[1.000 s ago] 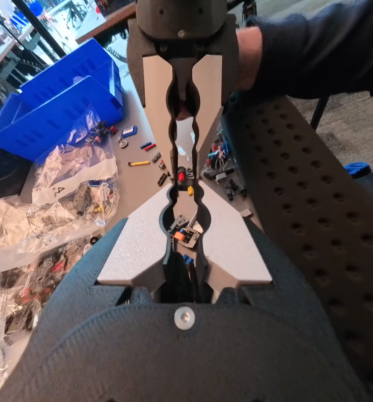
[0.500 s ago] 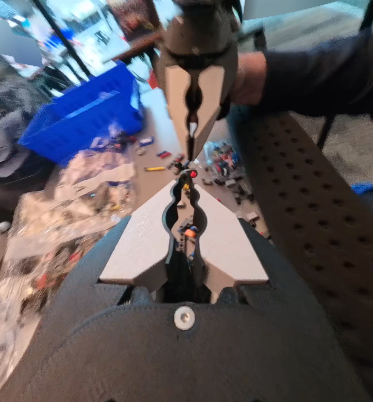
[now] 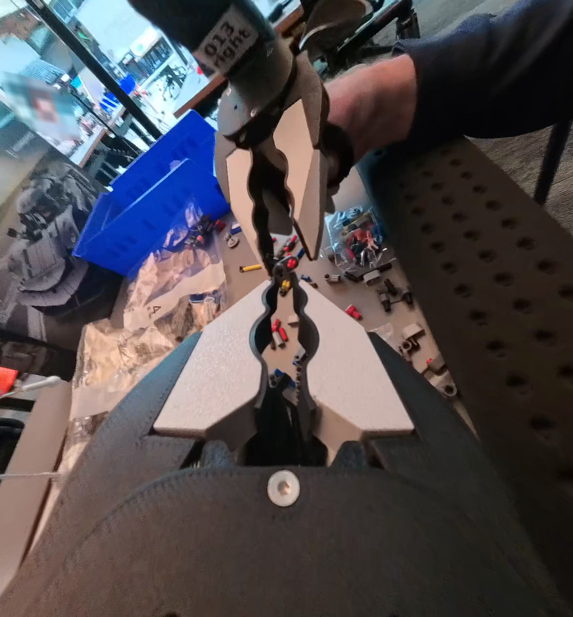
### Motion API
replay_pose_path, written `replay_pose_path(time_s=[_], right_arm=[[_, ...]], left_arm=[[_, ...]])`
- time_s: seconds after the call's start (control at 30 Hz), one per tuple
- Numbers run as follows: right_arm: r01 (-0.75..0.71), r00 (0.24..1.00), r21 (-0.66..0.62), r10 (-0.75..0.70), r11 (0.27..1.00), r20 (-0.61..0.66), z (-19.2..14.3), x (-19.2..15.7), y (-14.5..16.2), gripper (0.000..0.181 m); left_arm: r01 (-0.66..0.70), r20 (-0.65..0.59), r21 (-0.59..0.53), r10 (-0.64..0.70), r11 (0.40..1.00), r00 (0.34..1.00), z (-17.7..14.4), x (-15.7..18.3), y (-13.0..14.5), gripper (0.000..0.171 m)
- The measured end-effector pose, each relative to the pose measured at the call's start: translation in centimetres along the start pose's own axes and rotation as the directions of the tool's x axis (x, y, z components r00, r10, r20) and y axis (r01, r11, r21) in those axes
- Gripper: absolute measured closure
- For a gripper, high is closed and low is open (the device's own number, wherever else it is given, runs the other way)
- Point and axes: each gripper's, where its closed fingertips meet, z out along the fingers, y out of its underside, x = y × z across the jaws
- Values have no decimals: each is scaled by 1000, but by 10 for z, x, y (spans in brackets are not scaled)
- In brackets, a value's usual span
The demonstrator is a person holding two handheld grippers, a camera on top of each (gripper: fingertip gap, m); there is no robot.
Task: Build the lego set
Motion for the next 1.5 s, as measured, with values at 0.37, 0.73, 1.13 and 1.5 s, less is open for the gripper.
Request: replay_pose_path(time_s=[0.37,0.73,1.13,1.5], right_arm=[[-106,993,108,101,988,55,-1,2,-18,152],[27,999,75,-24,997,-34,-2,2,-20,165],[118,987,-8,-118,993,-106,5,5,-11,165],[97,990,65,-89,993,-105,-4,7,-19,171]], left_arm=[[-59,70,47,56,997,996,1,-5,-11,164],[-14,60,45,11,999,998,4,-8,-7,163],[58,8,38,-59,998,998,5,-4,-4,160],[199,-29,119,-197,973,980,-3,-12,-9,162]])
